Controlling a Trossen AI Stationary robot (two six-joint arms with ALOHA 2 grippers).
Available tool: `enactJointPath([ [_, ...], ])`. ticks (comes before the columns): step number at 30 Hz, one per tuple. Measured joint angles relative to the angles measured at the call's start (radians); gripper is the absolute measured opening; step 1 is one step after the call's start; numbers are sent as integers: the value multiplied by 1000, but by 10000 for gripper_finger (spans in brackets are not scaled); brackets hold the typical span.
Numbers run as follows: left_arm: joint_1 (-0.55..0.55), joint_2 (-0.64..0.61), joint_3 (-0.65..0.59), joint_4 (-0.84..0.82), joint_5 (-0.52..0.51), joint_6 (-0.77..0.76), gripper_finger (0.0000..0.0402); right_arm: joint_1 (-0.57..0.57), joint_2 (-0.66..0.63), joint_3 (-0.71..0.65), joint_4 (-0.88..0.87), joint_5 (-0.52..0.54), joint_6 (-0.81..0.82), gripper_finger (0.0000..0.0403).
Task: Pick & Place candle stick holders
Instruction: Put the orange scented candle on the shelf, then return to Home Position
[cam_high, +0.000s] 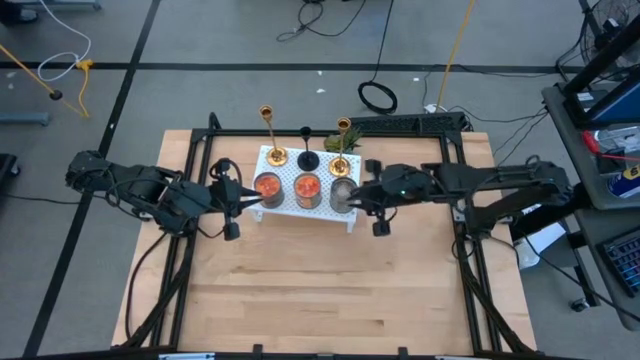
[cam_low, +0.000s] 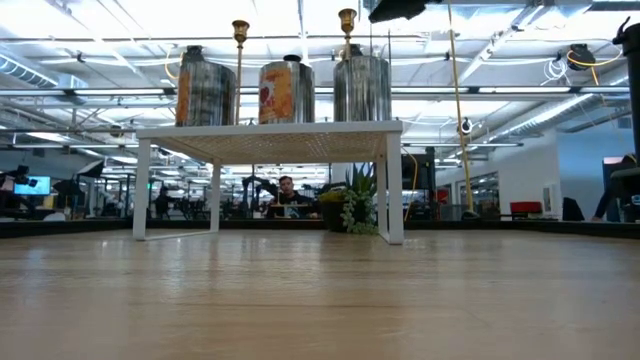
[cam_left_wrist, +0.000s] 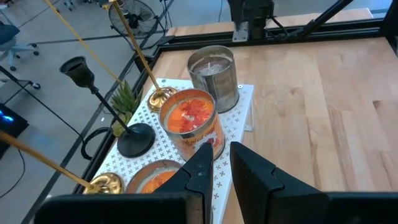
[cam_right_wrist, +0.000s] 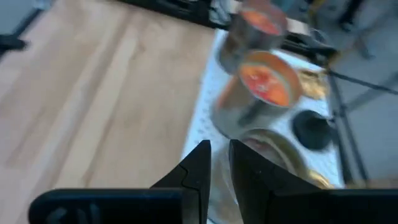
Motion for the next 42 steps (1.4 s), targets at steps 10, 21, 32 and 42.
enactJointPath([
  [10,-6,-2,0,6,4,1,63,-23,-44,-97,-120,142,206,57],
  [21,-6,-2,0,8,1,1,63,-76,-45,-278,129,100,111,57],
  [32,-6,-2,0,8,-1,1,63,-121,-46,-293,169,11,95,57],
  [42,-6,-10,0,8,66,27,63,-6,-155,-279,215,8,113,57],
])
